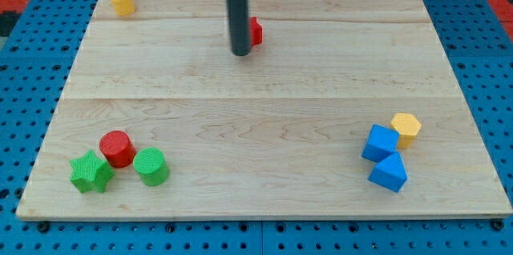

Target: Slide the red star to the top center

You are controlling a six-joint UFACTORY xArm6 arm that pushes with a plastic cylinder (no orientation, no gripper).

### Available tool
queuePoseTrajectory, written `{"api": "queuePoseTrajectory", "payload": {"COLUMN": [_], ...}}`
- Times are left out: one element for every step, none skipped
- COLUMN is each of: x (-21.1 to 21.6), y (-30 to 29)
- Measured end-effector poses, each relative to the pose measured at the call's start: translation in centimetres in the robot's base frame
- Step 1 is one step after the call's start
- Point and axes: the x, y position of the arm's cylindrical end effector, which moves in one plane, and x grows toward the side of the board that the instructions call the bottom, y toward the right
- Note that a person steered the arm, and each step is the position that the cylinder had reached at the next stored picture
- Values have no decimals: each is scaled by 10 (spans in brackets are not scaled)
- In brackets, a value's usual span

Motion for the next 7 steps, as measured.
{"api": "queuePoseTrajectory", "payload": {"x": [-31,-54,-78,-100,-100,-83,-32], "y": [10,4,-4,-4,-4,-2,17]}}
